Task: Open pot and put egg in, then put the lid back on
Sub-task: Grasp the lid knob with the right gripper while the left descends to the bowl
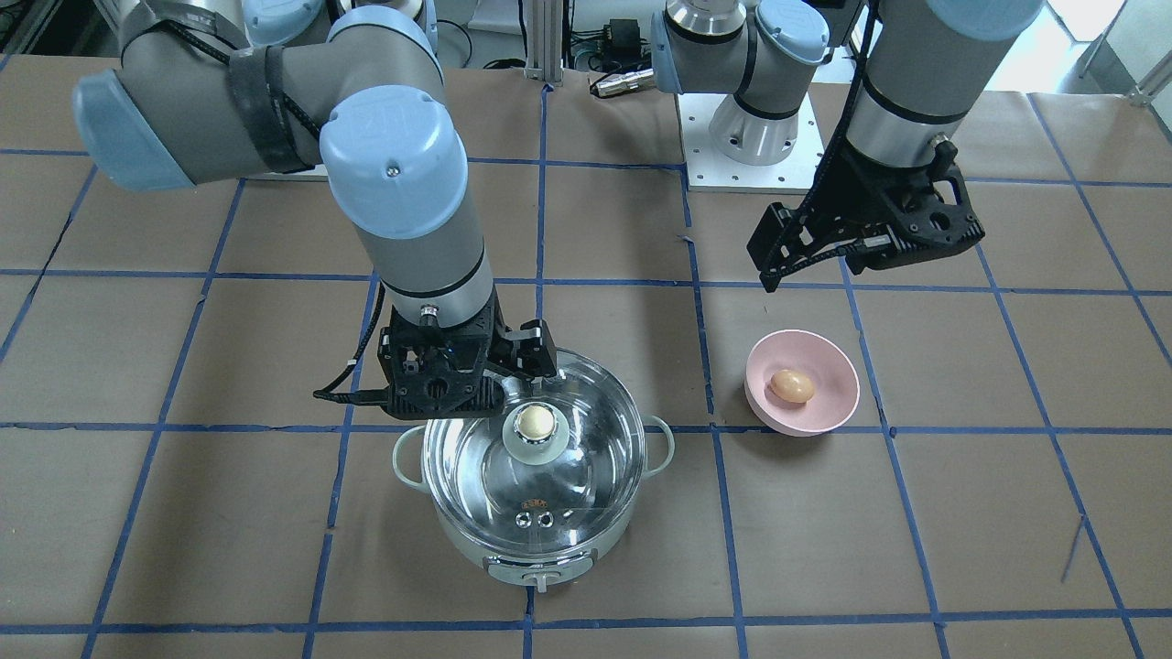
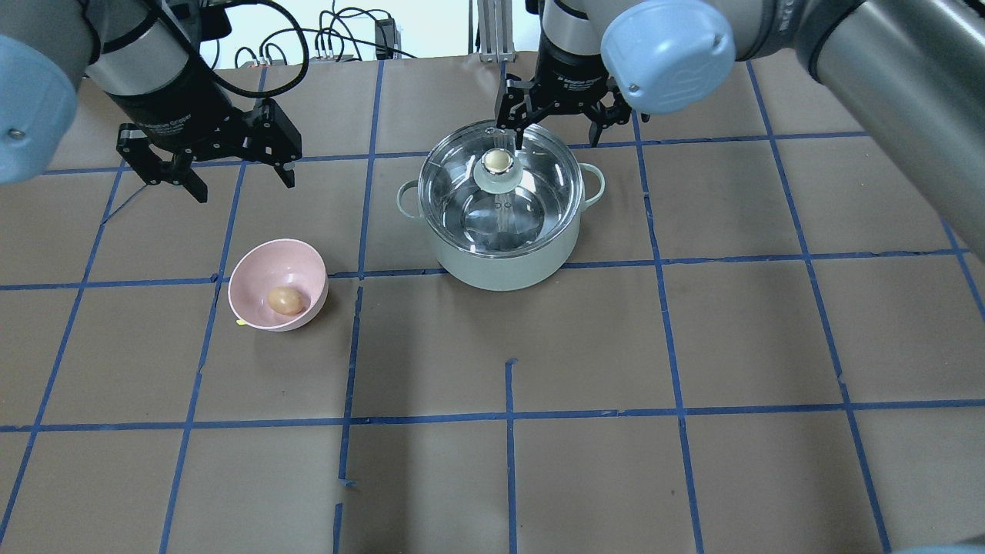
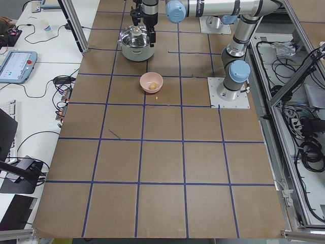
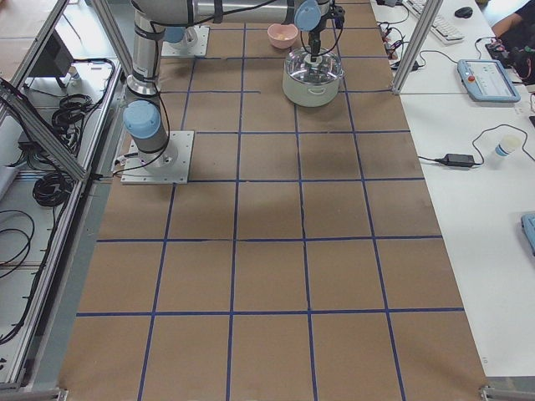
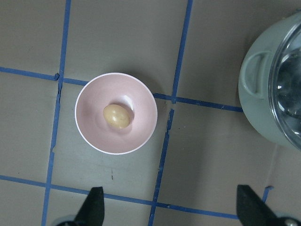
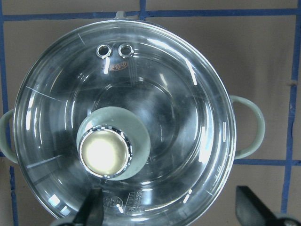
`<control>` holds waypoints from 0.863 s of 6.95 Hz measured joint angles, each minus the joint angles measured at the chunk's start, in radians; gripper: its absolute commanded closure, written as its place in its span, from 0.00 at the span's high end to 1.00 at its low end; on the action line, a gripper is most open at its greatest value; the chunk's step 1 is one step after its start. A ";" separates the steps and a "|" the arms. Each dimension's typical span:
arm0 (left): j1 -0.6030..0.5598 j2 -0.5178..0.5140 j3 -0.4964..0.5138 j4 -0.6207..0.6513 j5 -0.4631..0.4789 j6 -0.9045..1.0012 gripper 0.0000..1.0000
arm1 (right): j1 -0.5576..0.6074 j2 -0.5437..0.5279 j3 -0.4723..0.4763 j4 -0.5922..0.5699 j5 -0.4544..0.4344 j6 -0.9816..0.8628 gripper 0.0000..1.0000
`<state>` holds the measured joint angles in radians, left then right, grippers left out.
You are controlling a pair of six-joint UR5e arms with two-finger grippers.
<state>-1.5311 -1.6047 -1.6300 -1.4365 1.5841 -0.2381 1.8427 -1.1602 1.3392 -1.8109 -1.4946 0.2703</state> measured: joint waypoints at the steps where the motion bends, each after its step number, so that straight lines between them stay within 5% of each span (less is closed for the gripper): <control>1: 0.006 -0.013 -0.018 0.030 0.001 -0.045 1.00 | 0.004 0.016 -0.019 -0.007 0.006 0.031 0.97; 6: 0.076 -0.026 -0.179 0.194 0.000 -0.284 1.00 | 0.055 0.166 -0.158 -0.041 -0.048 0.096 0.96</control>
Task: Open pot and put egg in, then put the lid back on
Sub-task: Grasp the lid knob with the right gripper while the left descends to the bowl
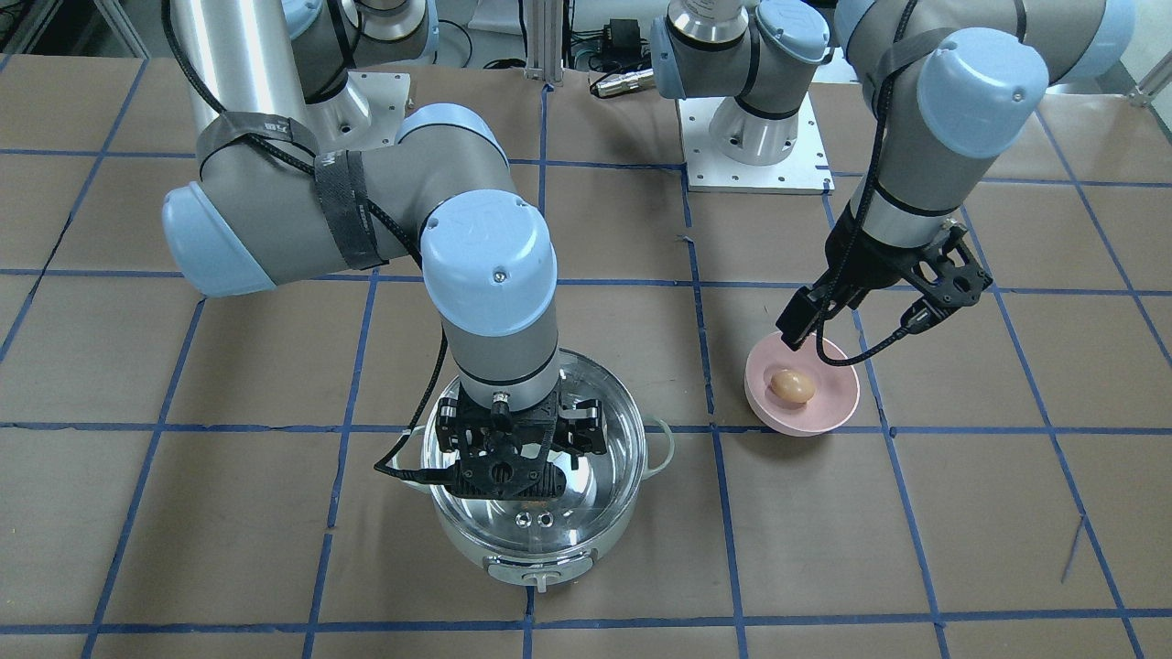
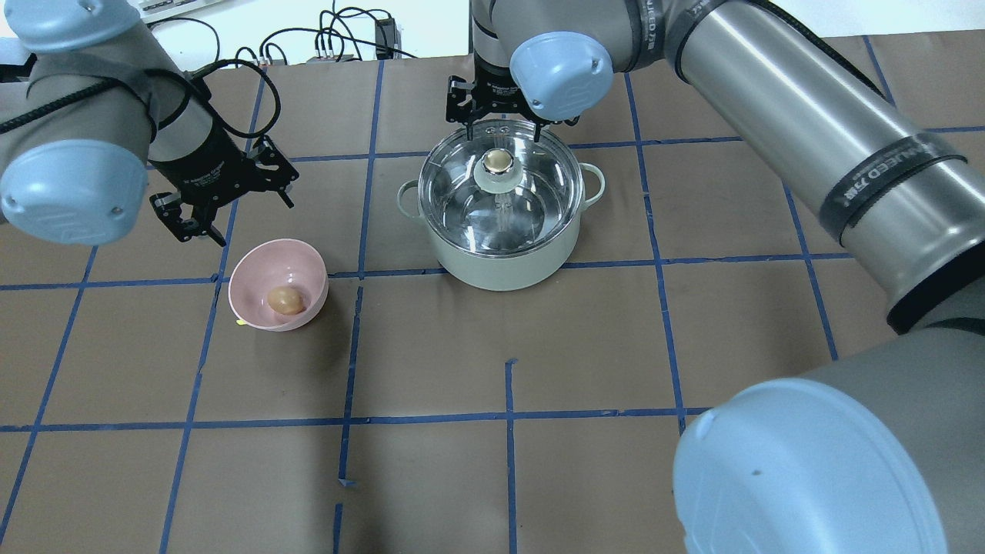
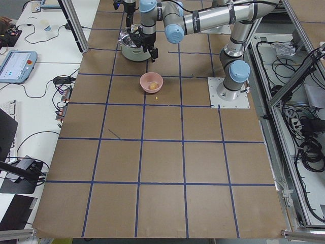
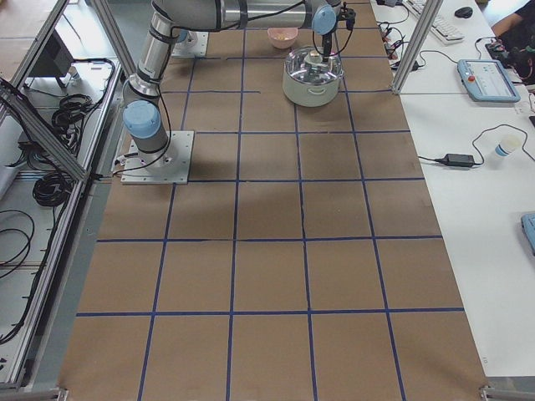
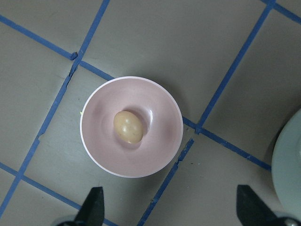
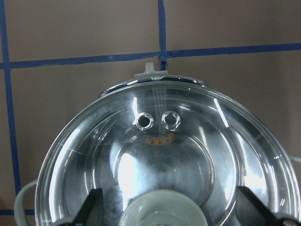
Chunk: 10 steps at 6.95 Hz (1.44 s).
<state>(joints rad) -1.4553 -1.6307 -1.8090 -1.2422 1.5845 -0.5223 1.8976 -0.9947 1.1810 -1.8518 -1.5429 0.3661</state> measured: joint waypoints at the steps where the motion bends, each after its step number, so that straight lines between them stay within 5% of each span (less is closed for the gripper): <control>1: 0.002 -0.005 -0.047 0.069 0.000 -0.055 1.00 | 0.007 -0.008 0.018 0.017 -0.001 -0.006 0.95; 5: 0.041 -0.046 -0.121 0.180 0.000 -0.159 1.00 | 0.014 -0.032 0.066 0.033 -0.001 -0.005 0.76; 8: 0.066 -0.049 -0.185 0.256 -0.001 -0.207 1.00 | 0.024 -0.028 0.067 0.005 -0.027 0.000 0.71; 10: 0.066 -0.054 -0.205 0.290 -0.001 -0.230 1.00 | 0.028 -0.028 0.069 -0.002 -0.028 0.002 0.43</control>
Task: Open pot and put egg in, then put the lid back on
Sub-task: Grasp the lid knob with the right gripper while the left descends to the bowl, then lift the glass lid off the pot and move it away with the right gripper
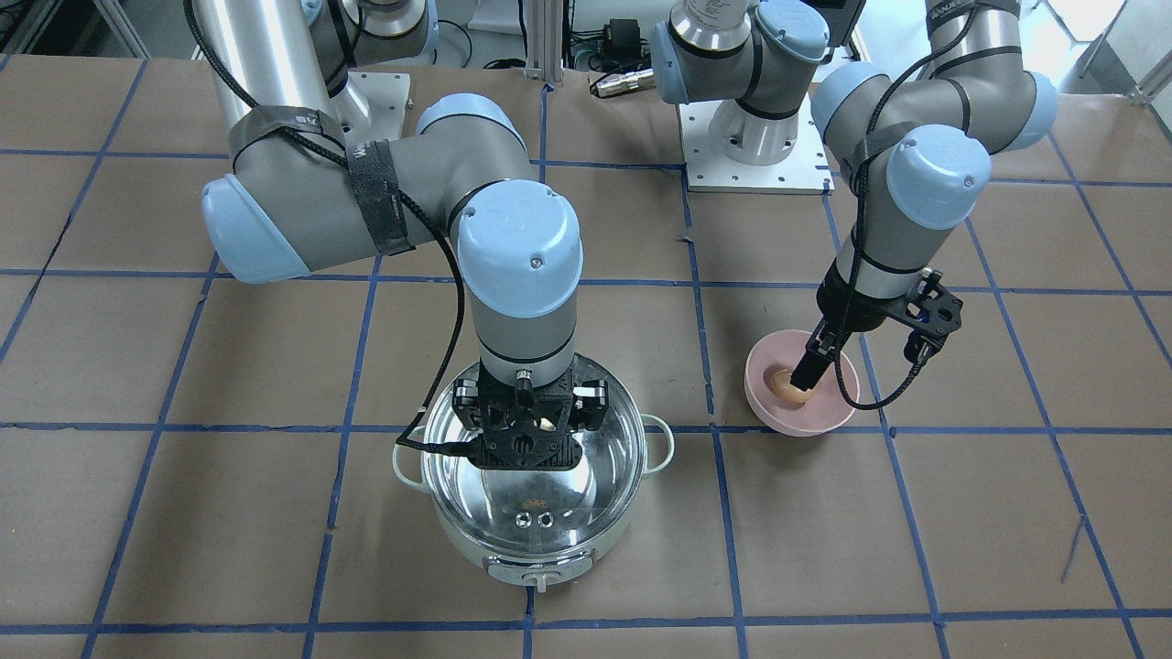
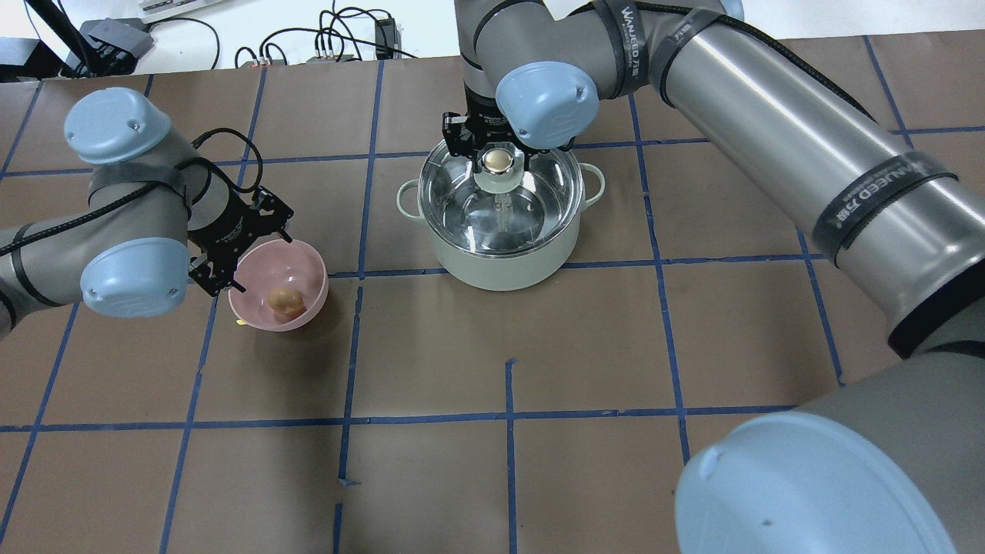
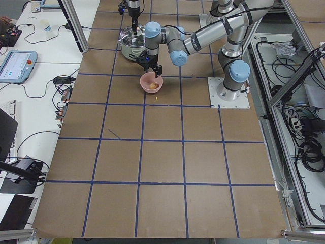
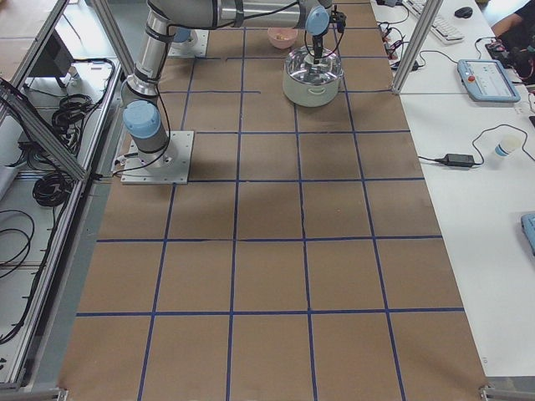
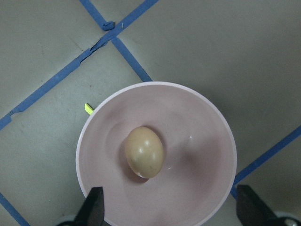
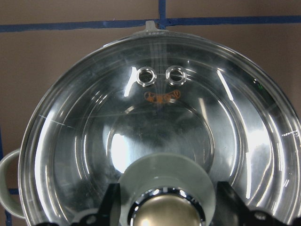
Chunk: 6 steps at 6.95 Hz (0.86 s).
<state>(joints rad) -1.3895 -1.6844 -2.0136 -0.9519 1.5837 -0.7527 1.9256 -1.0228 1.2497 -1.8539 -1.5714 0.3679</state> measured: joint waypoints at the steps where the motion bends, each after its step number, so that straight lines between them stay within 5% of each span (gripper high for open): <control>1: 0.000 -0.005 -0.007 0.010 0.000 -0.010 0.99 | 0.000 -0.001 0.000 0.000 0.003 0.000 0.15; 2: 0.000 -0.021 -0.013 0.030 0.000 -0.015 0.99 | 0.000 -0.002 0.000 0.000 0.004 -0.002 0.04; 6: 0.000 -0.081 -0.086 0.199 0.002 -0.013 0.98 | -0.002 -0.041 -0.010 0.015 0.003 -0.028 0.02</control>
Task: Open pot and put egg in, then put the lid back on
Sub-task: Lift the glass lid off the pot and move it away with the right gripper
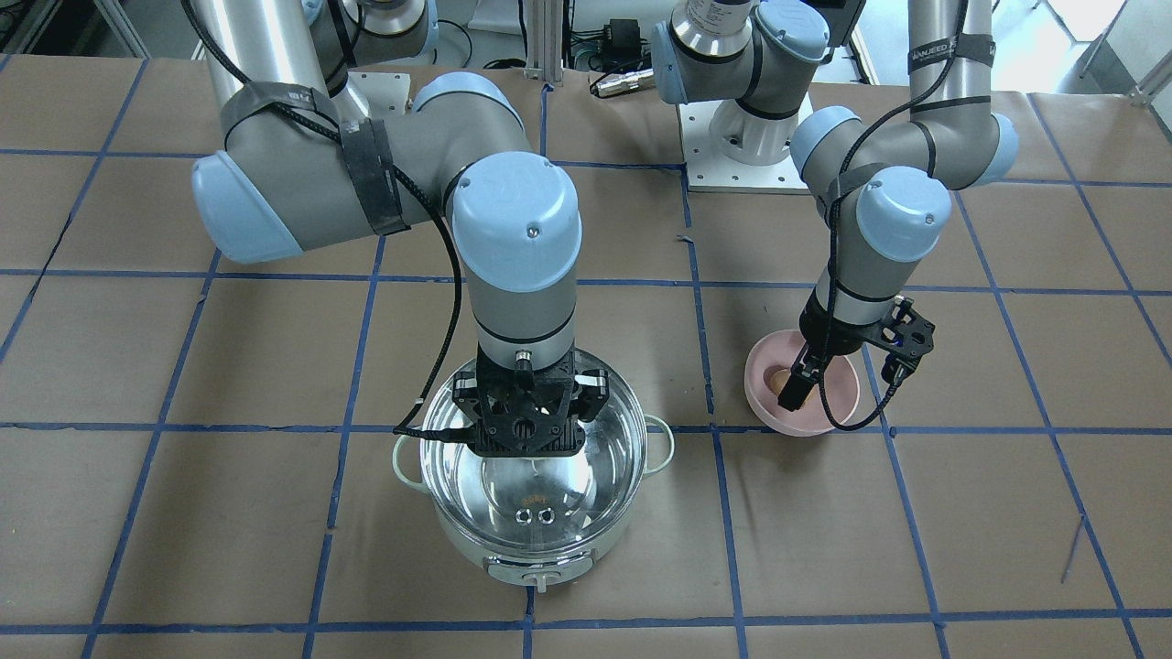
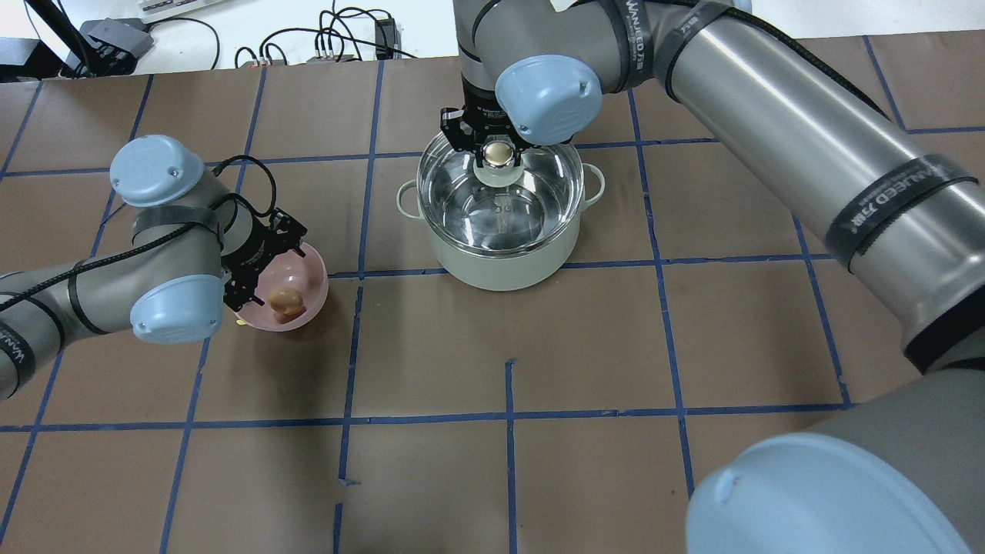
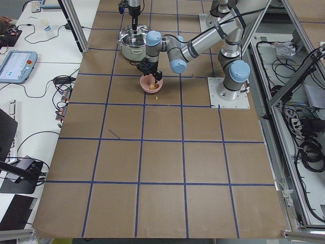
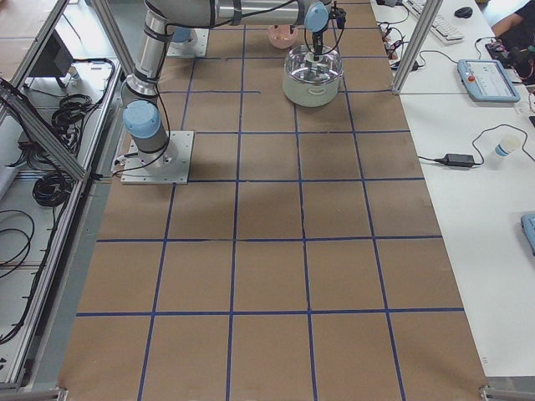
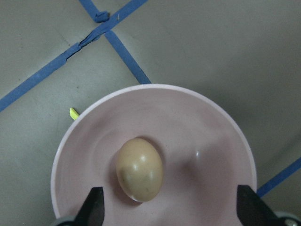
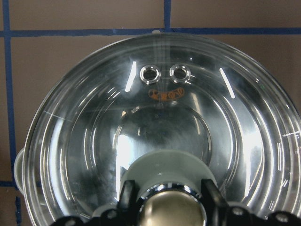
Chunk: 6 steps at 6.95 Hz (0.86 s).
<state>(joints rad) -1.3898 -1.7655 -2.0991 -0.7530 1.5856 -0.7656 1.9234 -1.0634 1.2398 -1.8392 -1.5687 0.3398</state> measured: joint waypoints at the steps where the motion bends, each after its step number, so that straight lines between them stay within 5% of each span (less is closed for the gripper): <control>1: 0.000 -0.006 -0.008 0.008 0.003 0.001 0.98 | -0.009 -0.042 -0.011 0.038 0.002 -0.020 0.02; 3: -0.001 -0.015 -0.015 0.012 0.028 0.002 0.98 | -0.096 -0.166 0.013 0.167 0.002 -0.078 0.02; 6: -0.003 -0.035 -0.014 0.016 0.037 0.002 0.98 | -0.259 -0.353 0.185 0.237 0.021 -0.169 0.00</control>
<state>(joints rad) -1.3923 -1.8004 -2.1131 -0.7372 1.6227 -0.7632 1.6644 -1.4169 1.4251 -1.6021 -1.5474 0.1711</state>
